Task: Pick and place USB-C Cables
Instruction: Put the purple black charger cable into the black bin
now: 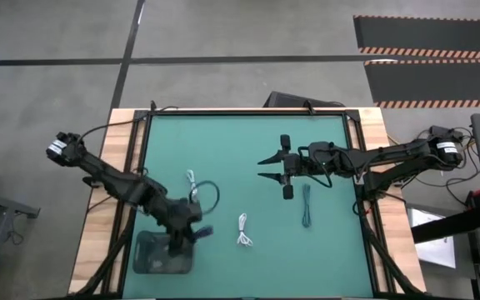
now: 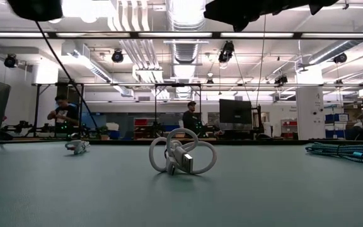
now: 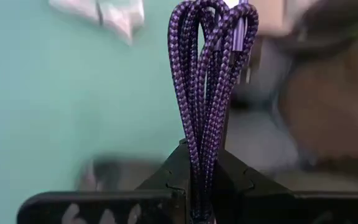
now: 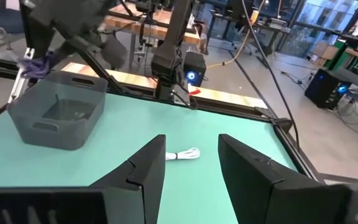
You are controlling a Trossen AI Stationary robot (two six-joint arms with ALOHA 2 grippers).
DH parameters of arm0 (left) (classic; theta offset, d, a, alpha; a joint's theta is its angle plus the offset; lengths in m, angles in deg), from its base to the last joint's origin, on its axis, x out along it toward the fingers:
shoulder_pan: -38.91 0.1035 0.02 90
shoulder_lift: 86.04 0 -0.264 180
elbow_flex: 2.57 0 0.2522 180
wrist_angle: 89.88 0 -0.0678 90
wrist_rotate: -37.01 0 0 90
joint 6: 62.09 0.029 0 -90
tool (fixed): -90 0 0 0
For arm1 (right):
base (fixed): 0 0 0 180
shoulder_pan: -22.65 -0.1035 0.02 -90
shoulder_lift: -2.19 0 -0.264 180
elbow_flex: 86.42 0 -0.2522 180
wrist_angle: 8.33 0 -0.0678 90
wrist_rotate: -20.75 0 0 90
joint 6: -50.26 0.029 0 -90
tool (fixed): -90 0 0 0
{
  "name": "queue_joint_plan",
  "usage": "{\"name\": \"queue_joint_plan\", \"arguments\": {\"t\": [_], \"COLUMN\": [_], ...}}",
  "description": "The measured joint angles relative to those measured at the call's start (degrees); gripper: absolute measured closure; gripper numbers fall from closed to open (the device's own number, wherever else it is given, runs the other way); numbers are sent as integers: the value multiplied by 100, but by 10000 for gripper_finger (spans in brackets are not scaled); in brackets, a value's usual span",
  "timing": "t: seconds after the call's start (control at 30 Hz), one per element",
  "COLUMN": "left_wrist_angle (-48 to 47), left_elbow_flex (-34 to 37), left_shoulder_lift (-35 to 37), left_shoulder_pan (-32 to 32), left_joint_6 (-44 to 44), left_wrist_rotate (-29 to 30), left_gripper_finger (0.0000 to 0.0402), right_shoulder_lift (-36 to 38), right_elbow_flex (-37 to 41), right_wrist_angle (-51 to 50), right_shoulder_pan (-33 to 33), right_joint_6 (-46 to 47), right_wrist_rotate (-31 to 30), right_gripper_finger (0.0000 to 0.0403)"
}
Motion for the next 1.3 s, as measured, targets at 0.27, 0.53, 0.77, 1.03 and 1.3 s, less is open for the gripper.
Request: {"name": "queue_joint_plan", "arguments": {"t": [0.27, 0.53, 0.77, 1.03, 1.3], "left_wrist_angle": [-1099, -1901, -2051, -2035, -2023], "left_elbow_flex": [-141, -113, -114, -108, -139], "left_shoulder_lift": [-419, -826, -1097, -1117, -1305], "left_shoulder_pan": [-756, -914, -1035, -1315, -1522], "left_joint_6": [-38, 698, 1149, 565, 342], "left_wrist_rotate": [-212, 237, 474, 950, 1137], "left_gripper_finger": [382, 382, 387, 390, 391], "right_shoulder_lift": [-2, -2, -4, -4, -4], "right_elbow_flex": [11, 33, 46, 48, 48], "right_wrist_angle": [-6, -40, -41, -43, -55], "right_shoulder_pan": [0, 0, 0, 0, 0], "right_joint_6": [-75, -72, -64, -66, -66], "right_wrist_rotate": [0, 0, 1, 2, 2], "right_gripper_finger": [265, 269, 268, 275, 275]}}
